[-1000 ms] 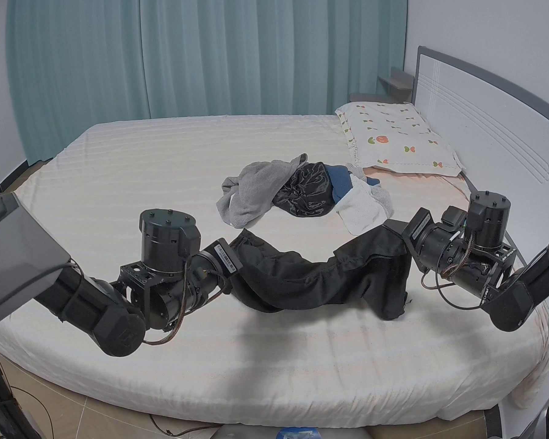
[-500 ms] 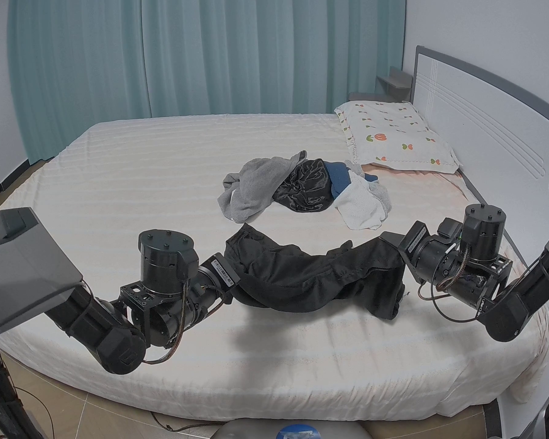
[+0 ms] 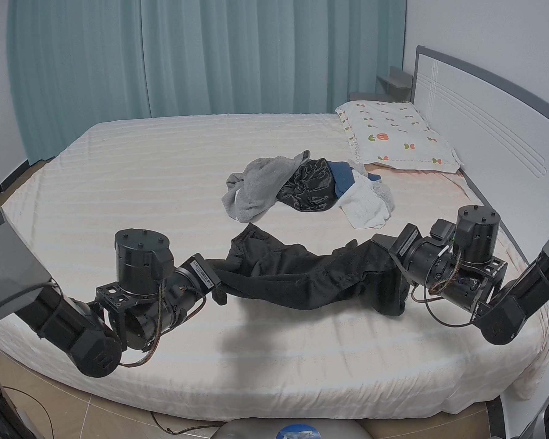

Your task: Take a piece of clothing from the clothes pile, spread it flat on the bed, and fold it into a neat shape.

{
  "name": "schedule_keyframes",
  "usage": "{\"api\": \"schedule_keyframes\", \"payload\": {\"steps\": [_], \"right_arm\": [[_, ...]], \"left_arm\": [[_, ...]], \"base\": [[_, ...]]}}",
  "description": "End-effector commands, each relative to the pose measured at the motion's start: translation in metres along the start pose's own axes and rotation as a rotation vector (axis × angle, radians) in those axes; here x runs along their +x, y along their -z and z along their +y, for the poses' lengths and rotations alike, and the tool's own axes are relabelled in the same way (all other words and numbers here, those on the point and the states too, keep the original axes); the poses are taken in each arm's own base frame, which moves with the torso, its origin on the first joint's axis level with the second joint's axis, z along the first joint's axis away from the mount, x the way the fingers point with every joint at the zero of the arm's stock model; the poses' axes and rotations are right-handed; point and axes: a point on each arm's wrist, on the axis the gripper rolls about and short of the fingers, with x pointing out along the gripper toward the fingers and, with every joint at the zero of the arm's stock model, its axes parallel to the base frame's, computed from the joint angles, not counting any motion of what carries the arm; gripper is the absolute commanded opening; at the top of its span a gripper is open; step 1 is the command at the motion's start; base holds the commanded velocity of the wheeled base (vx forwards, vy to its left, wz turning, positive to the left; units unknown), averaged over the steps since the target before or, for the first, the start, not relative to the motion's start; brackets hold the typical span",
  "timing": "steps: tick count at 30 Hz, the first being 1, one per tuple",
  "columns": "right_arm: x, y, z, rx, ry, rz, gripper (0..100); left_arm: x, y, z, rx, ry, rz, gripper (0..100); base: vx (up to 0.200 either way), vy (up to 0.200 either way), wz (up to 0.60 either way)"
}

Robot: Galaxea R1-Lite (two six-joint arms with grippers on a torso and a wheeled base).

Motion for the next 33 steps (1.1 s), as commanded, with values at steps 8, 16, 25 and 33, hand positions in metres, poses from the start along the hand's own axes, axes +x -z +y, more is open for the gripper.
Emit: {"api": "schedule_keyframes", "payload": {"steps": [8,16,25,33], "right_arm": [[0.035,0.010,0.010,-0.146,0.048,-0.085,0],[0.027,0.009,0.014,-0.136,0.022,-0.136,0],[0.027,0.007,0.009,-0.126,0.019,-0.149,0],[0.026,0.006,0.012,-0.118,-0.005,-0.167,0]], "left_arm": [[-0.020,-0.009,0.013,-0.017,-0.029,-0.016,0],[-0.027,-0.019,0.014,-0.025,-0.031,-0.046,0],[-0.029,-0.020,0.014,-0.020,-0.049,-0.029,0],[-0.036,-0.023,0.011,-0.018,-0.047,-0.021,0]], "base": [[0.000,0.200,0.00],[0.000,0.200,0.00],[0.000,0.200,0.00],[0.000,0.200,0.00]]}}
